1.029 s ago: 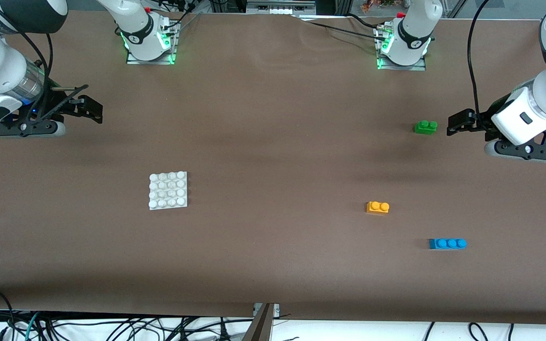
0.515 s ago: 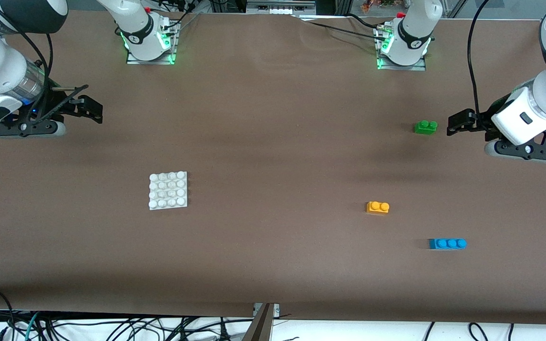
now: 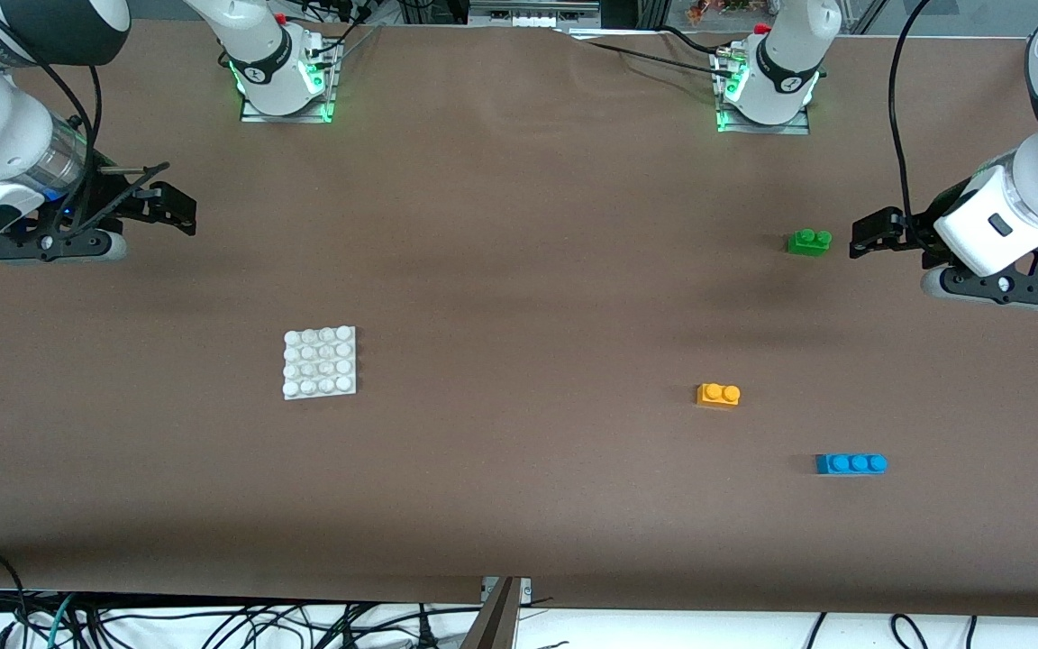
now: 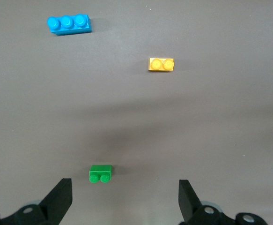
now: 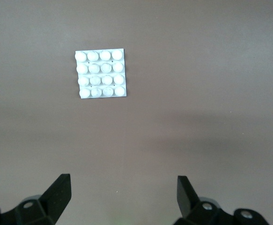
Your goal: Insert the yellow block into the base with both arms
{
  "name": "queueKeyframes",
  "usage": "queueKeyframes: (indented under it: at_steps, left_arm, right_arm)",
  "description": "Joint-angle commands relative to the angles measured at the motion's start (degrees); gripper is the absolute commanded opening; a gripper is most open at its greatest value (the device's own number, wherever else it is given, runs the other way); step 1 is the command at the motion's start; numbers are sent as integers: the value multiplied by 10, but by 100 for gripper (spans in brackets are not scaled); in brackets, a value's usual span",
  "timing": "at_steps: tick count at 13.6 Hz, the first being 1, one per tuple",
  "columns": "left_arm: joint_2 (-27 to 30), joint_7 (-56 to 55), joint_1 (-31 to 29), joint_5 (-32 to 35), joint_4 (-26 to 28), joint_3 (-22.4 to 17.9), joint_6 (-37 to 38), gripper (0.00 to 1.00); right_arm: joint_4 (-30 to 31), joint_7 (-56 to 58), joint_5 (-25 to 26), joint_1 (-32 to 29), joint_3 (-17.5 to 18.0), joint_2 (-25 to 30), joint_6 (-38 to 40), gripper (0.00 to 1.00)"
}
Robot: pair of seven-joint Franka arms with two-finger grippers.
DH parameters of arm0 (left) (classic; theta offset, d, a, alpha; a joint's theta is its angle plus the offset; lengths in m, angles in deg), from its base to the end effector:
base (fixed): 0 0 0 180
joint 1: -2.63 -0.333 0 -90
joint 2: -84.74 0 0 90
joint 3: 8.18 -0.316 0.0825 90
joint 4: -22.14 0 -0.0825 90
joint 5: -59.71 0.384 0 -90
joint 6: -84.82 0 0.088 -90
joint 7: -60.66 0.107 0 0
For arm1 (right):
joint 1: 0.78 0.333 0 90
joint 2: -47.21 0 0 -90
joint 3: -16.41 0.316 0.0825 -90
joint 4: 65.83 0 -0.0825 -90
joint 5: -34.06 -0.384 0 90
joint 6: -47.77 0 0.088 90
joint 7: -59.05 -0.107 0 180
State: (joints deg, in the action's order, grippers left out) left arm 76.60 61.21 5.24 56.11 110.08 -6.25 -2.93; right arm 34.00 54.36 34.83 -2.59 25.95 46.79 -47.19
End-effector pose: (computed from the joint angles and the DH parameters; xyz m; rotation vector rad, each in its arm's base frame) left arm 0.5863 -0.0522 0.5572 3.0678 -0.1331 -0.2270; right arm 0.5503 0.0731 0.5466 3.1152 0.0855 -0.1409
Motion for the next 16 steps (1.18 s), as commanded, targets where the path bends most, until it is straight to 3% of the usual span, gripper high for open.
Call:
queueKeyframes:
  at_steps: [1, 16]
  left_arm:
    - [1, 3, 1, 10, -9, 0, 6, 100]
    - [1, 3, 1, 10, -10, -1, 6, 100]
  right_arm:
    - [4, -6, 4, -3, 3, 4, -1, 100]
    - [15, -5, 4, -4, 4, 3, -14, 100]
